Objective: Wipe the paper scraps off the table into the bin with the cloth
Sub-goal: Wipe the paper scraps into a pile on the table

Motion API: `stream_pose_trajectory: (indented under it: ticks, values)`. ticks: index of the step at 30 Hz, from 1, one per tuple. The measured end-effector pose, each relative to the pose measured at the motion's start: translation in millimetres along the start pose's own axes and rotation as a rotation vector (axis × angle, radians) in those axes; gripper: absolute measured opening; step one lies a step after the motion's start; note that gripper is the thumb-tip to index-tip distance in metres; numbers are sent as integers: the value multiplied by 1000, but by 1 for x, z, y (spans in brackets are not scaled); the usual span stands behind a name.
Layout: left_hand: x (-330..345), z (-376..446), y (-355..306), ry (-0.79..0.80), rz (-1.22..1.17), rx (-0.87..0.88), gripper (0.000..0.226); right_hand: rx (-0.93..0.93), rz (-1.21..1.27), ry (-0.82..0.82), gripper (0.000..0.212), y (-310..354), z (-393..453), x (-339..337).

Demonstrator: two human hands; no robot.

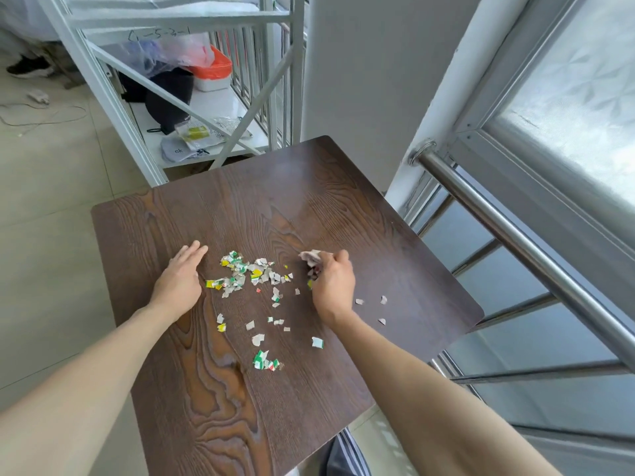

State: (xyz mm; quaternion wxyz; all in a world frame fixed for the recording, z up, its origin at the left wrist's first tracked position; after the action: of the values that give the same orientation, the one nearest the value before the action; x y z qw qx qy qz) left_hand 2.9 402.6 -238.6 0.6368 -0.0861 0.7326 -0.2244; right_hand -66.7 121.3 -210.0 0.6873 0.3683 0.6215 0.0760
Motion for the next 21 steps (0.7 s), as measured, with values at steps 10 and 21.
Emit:
stream_pose_trajectory:
  ticks: [10, 21]
  values:
    - [-2, -25, -1, 15, -15, 11, 56, -96, 59, -33, 28, 22, -16, -16]
    - [-1, -56, 2, -31, -47, -19, 57, 122, -182, -69, 24, -51, 10, -51]
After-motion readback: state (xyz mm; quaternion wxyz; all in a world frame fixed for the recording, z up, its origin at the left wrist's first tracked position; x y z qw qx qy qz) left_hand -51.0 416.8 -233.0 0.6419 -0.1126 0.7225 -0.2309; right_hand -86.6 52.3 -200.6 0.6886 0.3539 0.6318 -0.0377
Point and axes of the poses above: each hand's wrist, its own z-axis towards the middle knuckle, its own x-axis out of the palm, y = z × x, the point moved 7 cm from there along z, towards the middle knuckle, and after that the axes turned 4 degrees about x, right-handed, at the moved point
